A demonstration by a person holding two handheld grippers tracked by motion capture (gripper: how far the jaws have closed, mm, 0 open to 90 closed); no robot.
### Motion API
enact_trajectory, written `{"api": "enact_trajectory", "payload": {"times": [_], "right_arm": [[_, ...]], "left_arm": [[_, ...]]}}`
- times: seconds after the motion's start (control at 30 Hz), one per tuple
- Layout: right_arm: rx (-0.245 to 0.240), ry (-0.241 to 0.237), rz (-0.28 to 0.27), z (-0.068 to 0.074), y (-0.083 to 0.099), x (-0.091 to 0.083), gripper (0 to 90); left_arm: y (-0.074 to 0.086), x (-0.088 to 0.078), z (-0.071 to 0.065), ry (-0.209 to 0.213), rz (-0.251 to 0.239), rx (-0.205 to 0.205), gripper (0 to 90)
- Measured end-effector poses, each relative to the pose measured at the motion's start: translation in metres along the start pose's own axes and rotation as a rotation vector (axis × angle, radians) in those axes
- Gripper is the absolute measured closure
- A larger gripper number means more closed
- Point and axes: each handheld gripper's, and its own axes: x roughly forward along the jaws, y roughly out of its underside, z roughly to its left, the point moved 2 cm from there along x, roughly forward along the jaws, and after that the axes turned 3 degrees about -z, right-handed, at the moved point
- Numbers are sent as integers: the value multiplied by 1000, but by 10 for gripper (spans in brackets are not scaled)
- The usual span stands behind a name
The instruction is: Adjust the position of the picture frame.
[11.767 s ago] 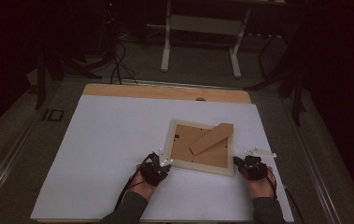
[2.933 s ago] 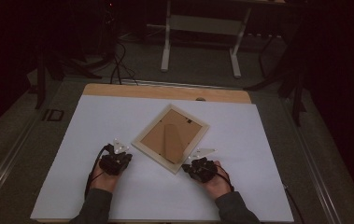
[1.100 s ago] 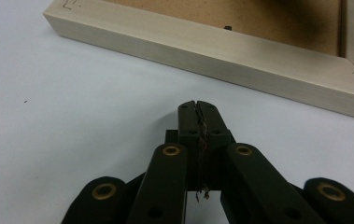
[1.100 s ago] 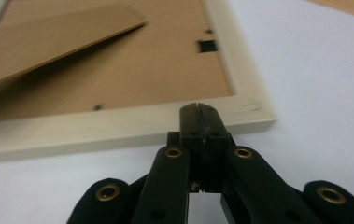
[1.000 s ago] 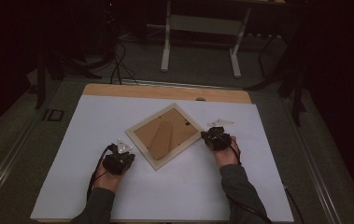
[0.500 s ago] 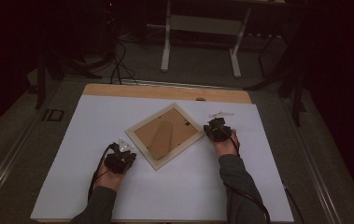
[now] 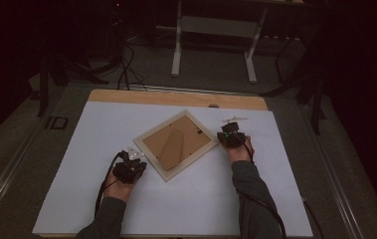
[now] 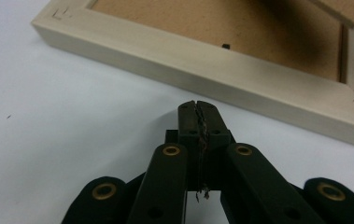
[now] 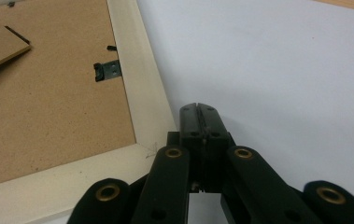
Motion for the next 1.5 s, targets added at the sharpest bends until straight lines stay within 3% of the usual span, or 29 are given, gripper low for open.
{"api": "enact_trajectory", "payload": {"times": [0.43, 0.77, 1.13, 1.27, 1.5], "right_arm": [[23, 4, 32, -6, 10, 7, 900], [-16, -10, 31, -2, 17, -1, 900], [-64, -44, 55, 0, 18, -5, 900], [-44, -28, 52, 0, 14, 0, 861], [-29, -31, 59, 3, 14, 1, 900]], "left_arm": [[-7, 7, -5, 3, 7, -1, 900], [-8, 8, -1, 4, 5, -31, 900], [-14, 13, 5, -25, 13, -33, 900], [-15, 14, 6, -28, 12, -34, 900], [-17, 16, 10, -41, 14, -47, 900]]}}
